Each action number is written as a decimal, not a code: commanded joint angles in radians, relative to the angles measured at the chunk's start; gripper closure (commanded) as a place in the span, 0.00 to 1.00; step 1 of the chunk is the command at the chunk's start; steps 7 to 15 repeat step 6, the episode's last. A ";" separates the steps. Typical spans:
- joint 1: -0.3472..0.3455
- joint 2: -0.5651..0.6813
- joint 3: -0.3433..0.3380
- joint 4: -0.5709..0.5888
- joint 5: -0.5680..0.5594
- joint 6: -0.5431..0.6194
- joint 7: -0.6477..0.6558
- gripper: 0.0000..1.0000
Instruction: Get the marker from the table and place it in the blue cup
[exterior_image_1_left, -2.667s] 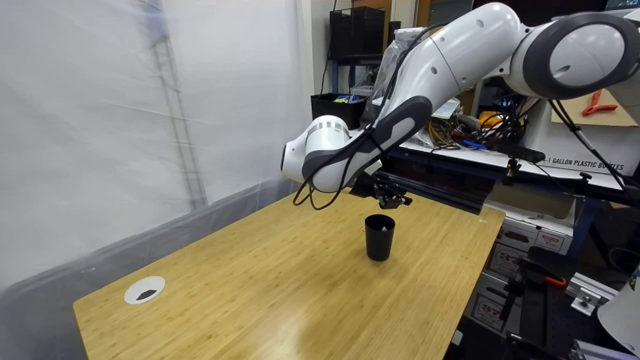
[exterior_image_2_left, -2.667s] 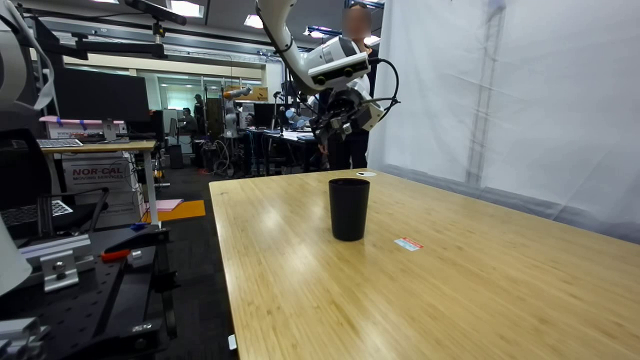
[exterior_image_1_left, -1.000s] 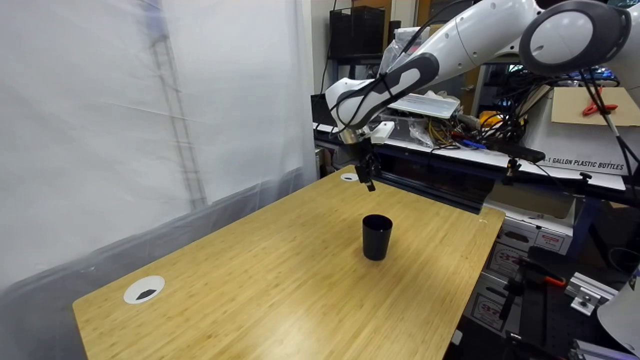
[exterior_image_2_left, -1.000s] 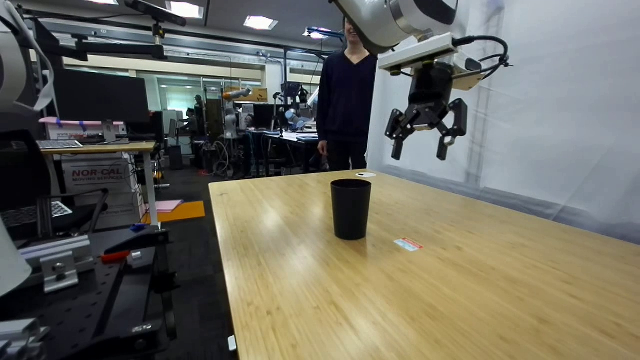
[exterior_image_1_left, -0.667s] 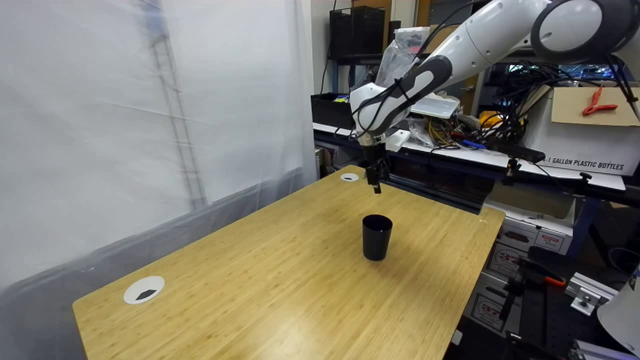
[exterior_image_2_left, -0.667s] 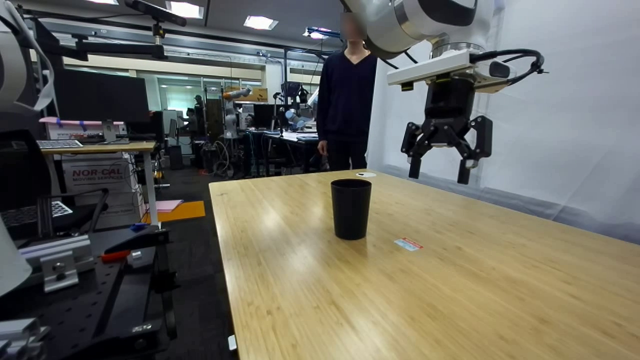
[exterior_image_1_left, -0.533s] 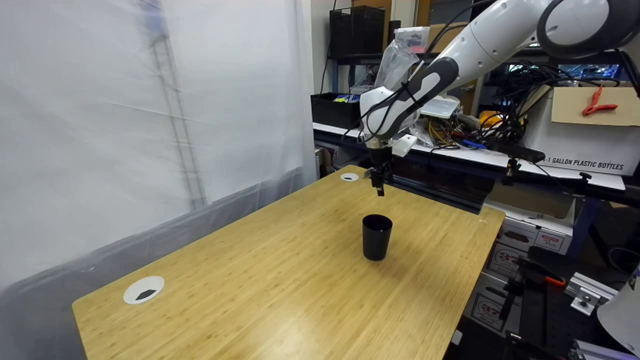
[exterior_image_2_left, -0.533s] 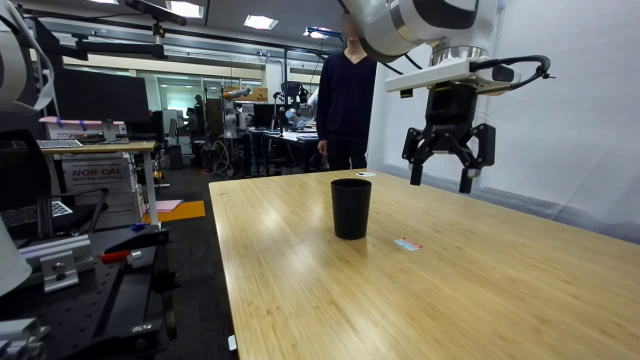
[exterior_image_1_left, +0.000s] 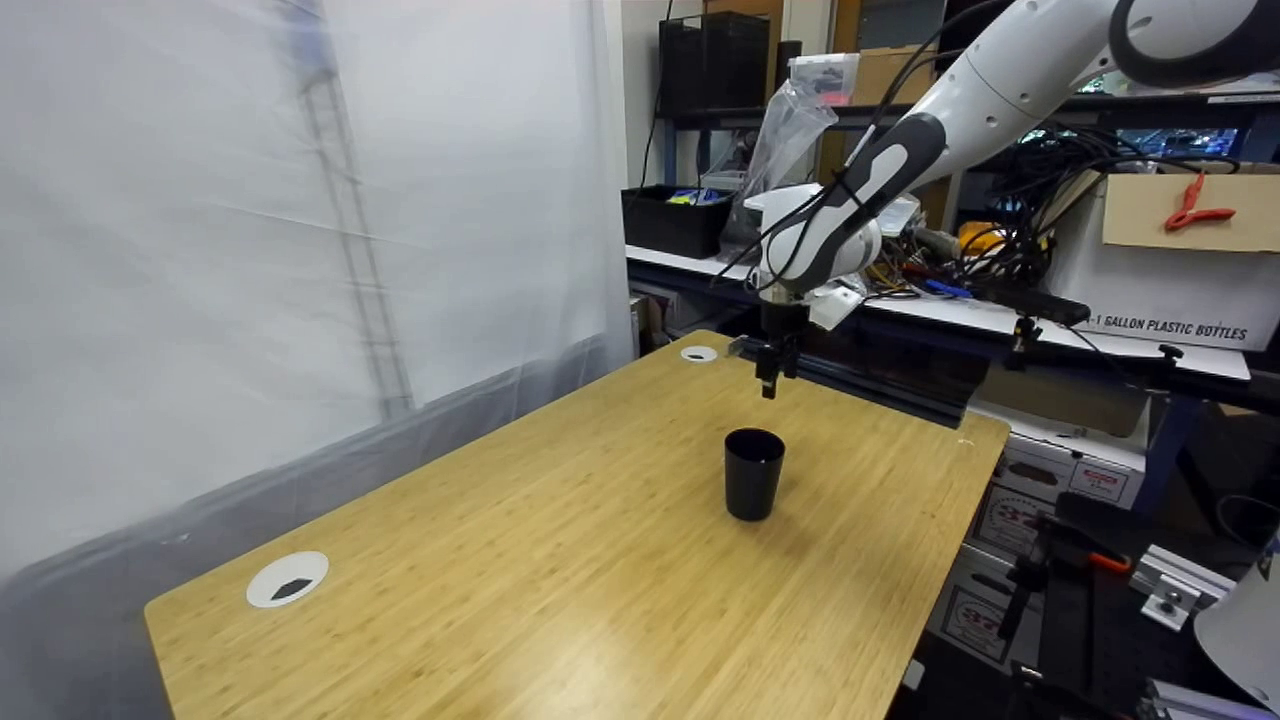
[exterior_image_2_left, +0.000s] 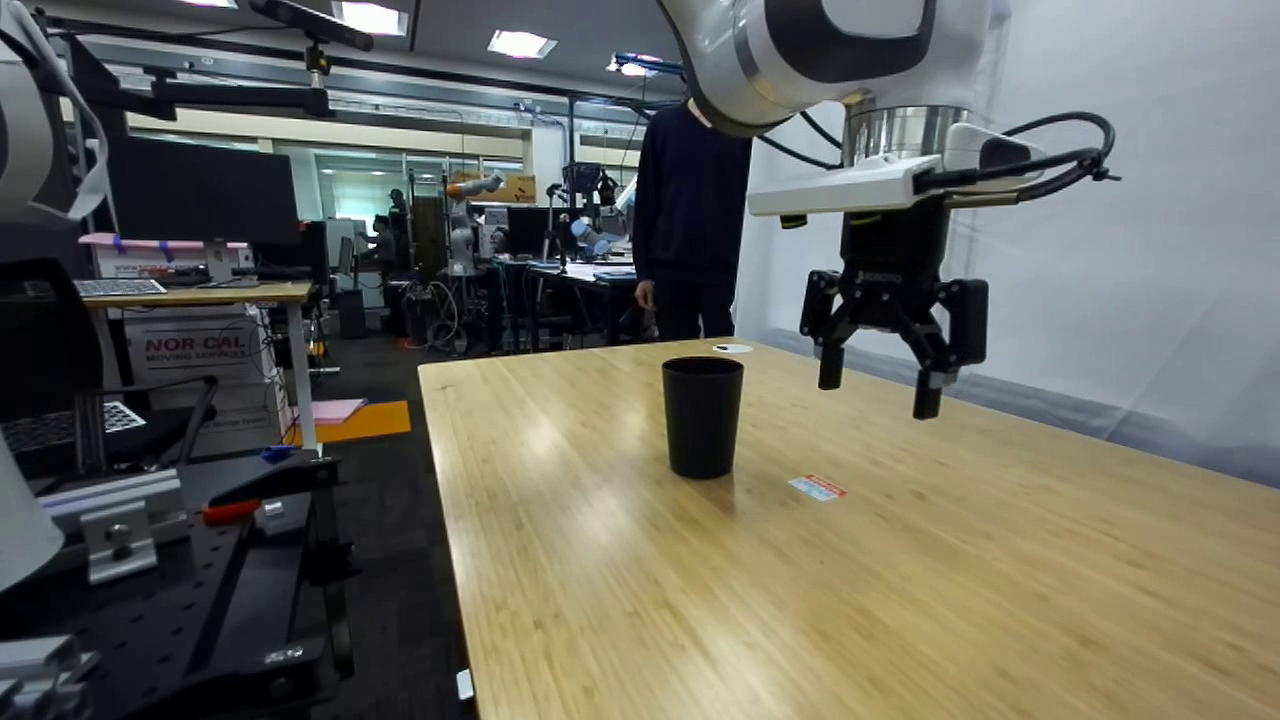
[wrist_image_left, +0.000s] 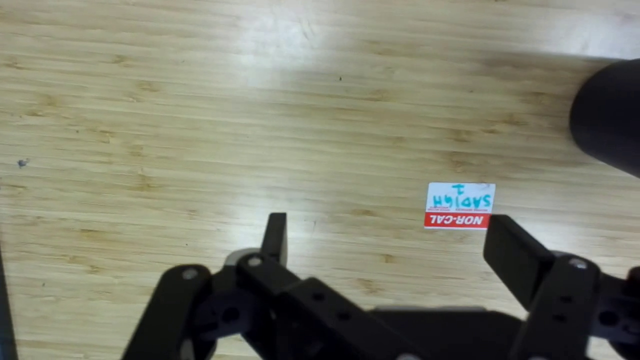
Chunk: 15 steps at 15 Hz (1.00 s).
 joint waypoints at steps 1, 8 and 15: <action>0.003 -0.008 -0.006 -0.008 0.017 0.008 -0.010 0.00; 0.005 -0.003 -0.006 -0.010 0.018 0.008 -0.011 0.00; 0.005 -0.003 -0.006 -0.010 0.018 0.008 -0.011 0.00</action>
